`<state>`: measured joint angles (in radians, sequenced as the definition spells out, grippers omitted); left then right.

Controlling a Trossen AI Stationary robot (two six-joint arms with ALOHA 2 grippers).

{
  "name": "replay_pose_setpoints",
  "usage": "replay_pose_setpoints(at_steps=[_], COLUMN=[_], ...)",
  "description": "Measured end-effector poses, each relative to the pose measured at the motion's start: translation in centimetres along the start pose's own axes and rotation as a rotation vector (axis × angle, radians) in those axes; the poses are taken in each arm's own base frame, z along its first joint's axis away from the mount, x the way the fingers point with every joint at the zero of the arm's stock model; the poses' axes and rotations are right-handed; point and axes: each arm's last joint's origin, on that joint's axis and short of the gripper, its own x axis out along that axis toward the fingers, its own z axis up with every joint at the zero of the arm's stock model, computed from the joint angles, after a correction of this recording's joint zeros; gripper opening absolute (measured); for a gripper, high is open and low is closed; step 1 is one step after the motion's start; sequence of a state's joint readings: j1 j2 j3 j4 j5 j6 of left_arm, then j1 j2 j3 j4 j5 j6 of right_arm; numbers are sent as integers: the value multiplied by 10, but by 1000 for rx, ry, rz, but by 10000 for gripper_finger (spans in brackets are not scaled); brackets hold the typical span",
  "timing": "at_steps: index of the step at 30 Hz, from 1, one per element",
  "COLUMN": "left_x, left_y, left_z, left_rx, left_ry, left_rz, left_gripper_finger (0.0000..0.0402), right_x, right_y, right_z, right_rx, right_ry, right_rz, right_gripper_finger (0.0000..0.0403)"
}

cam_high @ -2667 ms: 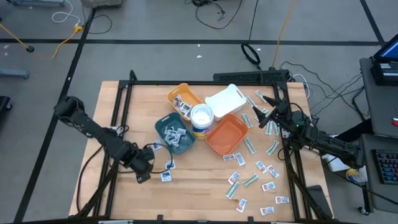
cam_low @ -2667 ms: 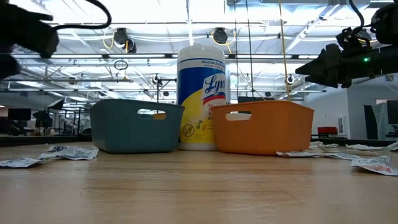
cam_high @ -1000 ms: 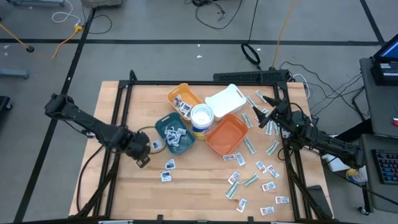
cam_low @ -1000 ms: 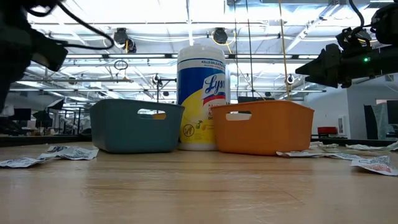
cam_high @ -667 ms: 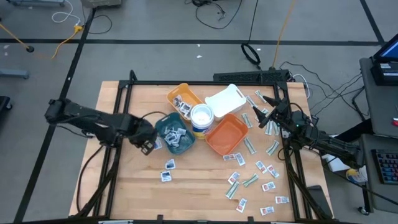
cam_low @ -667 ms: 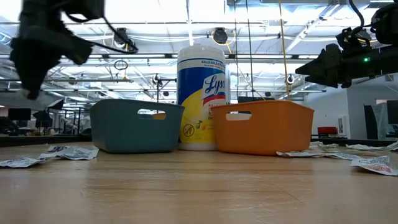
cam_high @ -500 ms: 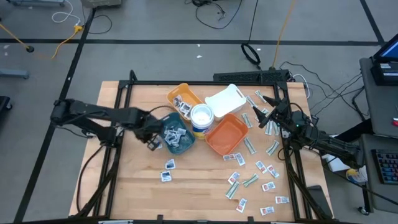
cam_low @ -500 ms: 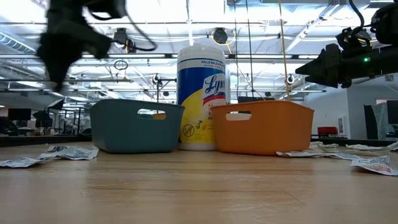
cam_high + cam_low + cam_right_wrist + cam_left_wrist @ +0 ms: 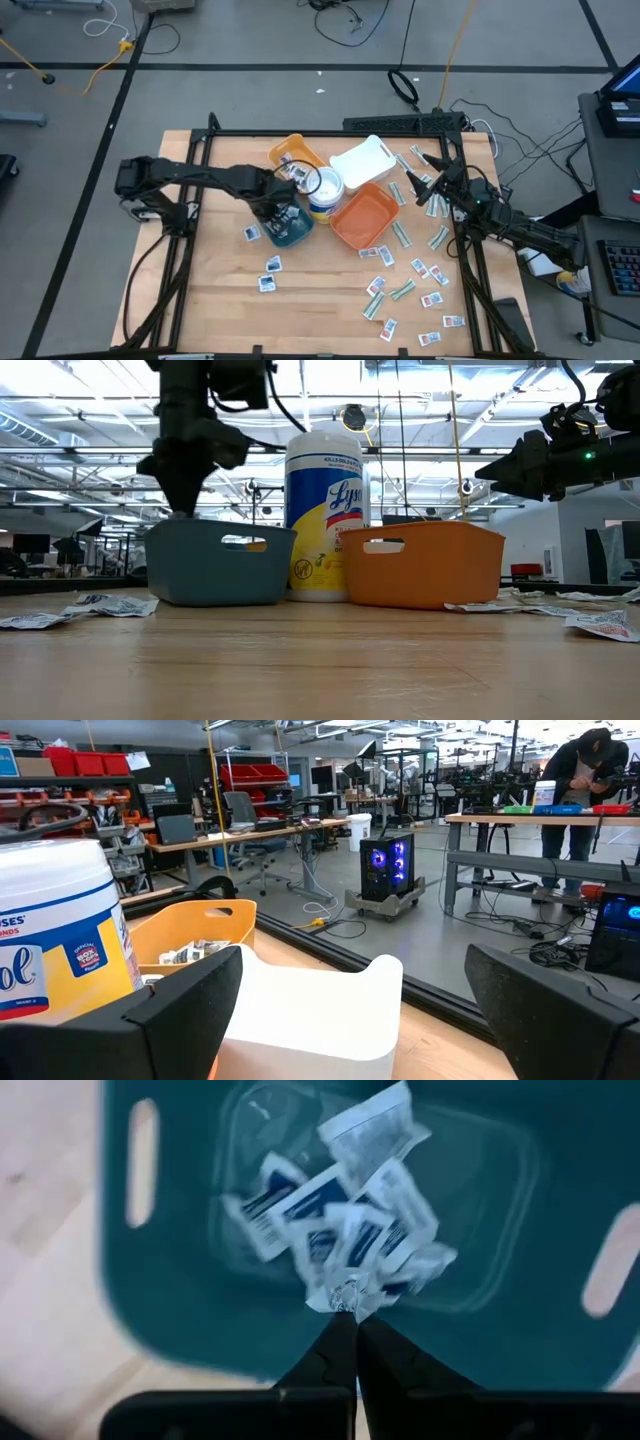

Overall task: Pick & Place First Aid Supplies
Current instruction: Put the blue pad into the blue bin

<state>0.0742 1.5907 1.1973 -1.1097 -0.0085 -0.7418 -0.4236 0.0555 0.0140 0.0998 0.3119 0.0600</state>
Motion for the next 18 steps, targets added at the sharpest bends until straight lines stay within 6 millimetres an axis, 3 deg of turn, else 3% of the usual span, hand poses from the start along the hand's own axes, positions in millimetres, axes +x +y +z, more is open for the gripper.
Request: replay_pose_setpoints(at_steps=[6,11,14,18], left_x=[19,21,20,19], left_y=[-10,-16,-15,-13], left_z=[10,16,14,12], left_rx=[-10,-7,-11,-11], left_ry=[6,-28,-25,-6], left_rz=[-14,-80,-73,-52], left_gripper_finger=[0,7,43,120], right_x=[0,0,0,0], right_y=[0,0,0,0], right_z=[0,0,0,0], right_rx=[0,0,0,0], right_ry=[0,0,0,0], right_rz=[0,0,0,0], right_gripper_finger=[377,377,377,377])
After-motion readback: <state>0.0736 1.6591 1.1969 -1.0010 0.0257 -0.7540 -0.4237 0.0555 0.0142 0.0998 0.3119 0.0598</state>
